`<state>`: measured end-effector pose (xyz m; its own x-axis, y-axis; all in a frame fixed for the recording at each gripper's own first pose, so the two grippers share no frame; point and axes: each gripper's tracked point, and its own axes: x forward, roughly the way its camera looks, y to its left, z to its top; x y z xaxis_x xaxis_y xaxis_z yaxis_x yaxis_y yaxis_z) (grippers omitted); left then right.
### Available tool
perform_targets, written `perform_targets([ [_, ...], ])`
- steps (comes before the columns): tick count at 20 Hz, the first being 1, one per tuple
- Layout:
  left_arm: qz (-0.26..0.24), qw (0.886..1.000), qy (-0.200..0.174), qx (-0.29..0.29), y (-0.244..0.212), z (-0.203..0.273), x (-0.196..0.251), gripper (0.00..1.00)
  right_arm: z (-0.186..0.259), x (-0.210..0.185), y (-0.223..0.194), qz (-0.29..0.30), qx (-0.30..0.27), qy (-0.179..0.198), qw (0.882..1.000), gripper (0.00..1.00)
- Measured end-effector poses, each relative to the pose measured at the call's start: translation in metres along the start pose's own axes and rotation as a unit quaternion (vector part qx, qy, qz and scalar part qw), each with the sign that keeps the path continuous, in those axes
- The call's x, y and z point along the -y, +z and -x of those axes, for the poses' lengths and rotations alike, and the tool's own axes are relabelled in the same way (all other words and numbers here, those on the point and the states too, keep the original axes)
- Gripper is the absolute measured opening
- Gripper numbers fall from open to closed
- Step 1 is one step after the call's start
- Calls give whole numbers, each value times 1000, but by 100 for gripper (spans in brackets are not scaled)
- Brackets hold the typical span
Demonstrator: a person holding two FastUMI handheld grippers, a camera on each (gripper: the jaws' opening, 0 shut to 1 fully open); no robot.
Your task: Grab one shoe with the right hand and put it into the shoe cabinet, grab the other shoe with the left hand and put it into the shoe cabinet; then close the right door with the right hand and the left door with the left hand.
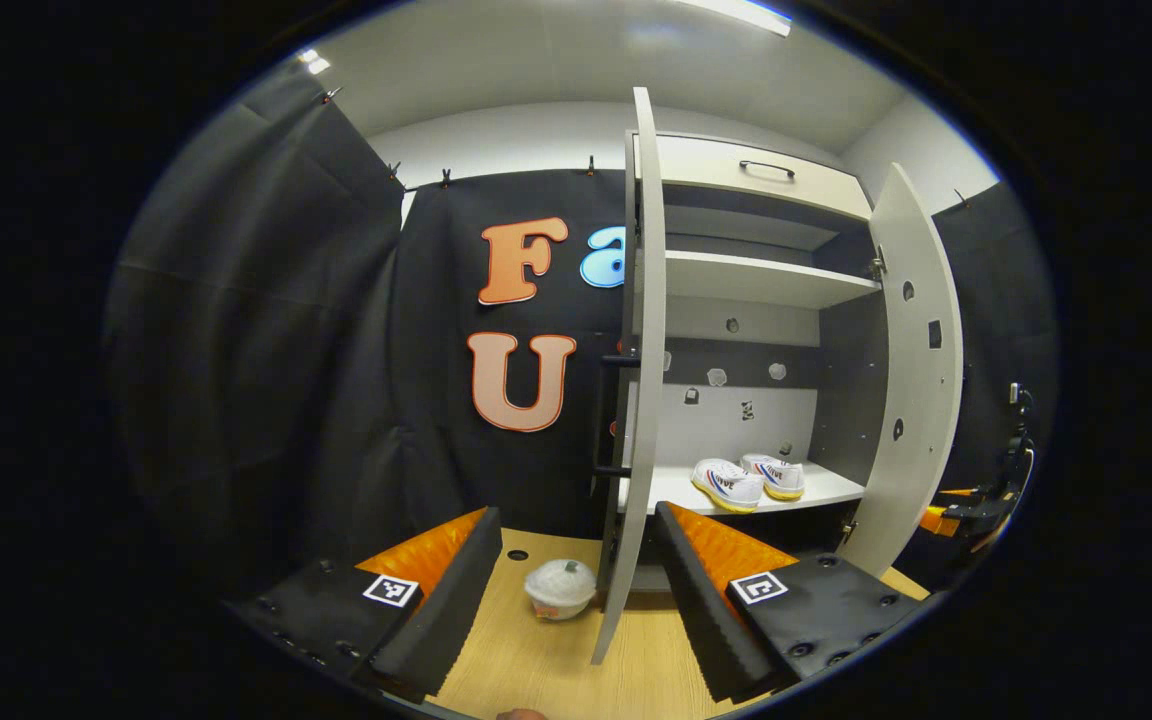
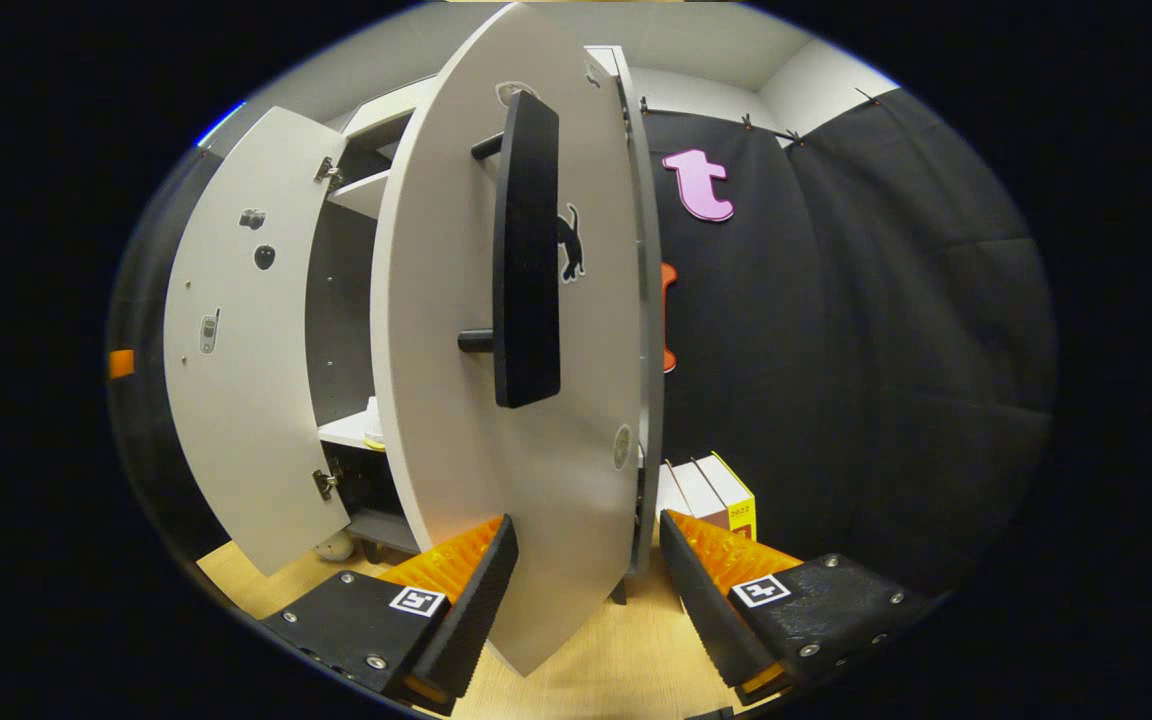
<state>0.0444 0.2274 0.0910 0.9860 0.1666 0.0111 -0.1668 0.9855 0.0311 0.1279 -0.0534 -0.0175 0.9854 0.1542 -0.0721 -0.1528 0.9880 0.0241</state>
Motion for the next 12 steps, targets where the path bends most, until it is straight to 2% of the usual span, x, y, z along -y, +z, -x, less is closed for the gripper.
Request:
perform_targets([
  [6, -1, 1000, 16, -3, -6, 0, -15, 96, -31, -39, 3, -4, 3, 38, 999, 91],
  [12, 0, 1000, 27, -9, -12, 0, -24, 96, -66, -64, 15, -9, 12, 39, 999, 92],
])
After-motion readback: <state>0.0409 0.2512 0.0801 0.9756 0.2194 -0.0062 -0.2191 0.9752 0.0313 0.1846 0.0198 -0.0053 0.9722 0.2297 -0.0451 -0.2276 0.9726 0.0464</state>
